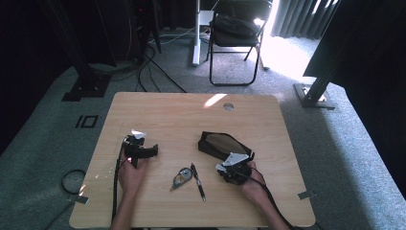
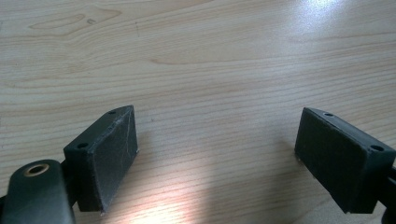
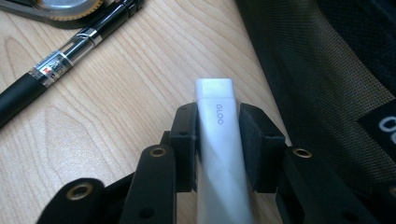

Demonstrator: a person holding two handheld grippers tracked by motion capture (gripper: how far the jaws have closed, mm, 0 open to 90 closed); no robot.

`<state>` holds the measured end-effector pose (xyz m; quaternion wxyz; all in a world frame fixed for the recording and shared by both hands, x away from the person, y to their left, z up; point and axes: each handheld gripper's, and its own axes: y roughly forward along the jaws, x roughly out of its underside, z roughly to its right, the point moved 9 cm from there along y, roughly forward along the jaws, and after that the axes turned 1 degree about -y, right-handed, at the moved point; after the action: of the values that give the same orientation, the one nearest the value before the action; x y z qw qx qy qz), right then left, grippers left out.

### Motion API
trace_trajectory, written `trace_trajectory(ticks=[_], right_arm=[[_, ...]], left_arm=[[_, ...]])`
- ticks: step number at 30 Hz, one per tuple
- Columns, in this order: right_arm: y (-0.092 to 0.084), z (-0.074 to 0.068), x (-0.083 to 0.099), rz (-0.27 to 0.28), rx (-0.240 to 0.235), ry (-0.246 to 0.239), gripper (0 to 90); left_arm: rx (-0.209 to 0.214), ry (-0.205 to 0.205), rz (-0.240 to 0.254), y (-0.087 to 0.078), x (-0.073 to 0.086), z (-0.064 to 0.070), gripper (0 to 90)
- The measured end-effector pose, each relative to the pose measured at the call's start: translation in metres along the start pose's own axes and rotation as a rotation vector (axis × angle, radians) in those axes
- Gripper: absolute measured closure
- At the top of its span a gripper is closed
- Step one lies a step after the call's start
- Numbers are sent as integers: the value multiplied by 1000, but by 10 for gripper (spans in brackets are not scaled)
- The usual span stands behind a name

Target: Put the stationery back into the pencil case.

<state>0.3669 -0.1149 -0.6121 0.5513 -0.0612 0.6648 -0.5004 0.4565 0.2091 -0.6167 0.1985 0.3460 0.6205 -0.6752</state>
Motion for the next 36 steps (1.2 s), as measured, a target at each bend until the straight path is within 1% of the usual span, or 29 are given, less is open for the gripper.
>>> trace_trajectory(ticks=[3,8,12,17,22,30,36], right_arm=[[0,0,0,-18,-33,29,690],[0,0,0,-28,-46,53,701],[0,0,0,-37,-45,50,709],[0,-2,-1,-28,-16,20,712],[0,-3,-1,-24,-4,14,713],[0,-5,-1,-23,-5,12,713],[-2,-7,-2,-16,-7,1,713]], left_arm=[[0,0,0,0,0,0,134],[0,0,0,0,0,0,134],[0,0,0,0,0,0,134],[0,0,0,0,0,0,134],[0,0,0,0,0,0,134],[0,0,0,0,0,0,134],[0,0,0,0,0,0,134]])
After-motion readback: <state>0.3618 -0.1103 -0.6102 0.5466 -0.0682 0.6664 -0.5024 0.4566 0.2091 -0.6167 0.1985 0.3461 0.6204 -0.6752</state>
